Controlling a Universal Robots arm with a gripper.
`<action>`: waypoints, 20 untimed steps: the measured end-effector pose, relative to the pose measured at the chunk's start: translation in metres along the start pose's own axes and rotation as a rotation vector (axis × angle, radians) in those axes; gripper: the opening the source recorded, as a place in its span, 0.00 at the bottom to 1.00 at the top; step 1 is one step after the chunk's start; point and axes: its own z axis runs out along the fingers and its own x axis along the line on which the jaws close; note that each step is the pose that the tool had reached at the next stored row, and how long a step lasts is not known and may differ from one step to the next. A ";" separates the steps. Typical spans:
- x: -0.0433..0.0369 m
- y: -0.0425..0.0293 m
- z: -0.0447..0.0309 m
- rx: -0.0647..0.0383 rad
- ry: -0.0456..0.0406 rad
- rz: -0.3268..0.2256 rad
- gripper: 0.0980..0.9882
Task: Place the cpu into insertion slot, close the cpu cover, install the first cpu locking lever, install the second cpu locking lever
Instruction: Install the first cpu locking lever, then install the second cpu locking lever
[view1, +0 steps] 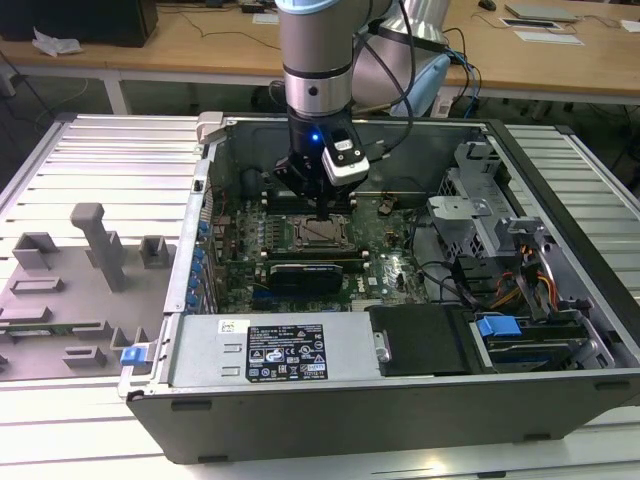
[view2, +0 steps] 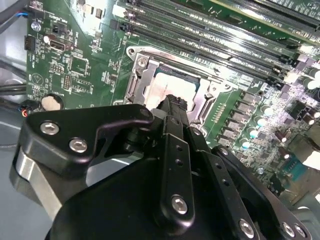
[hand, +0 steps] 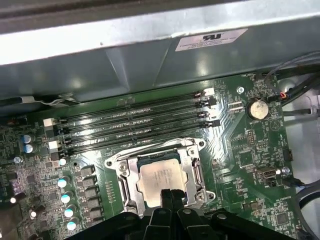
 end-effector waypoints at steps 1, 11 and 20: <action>0.0000 0.0000 -0.0001 0.000 0.0001 0.000 0.01; 0.0000 0.0000 -0.0001 0.001 0.0000 0.000 0.01; -0.0006 0.0000 -0.0059 0.001 0.0000 0.000 0.01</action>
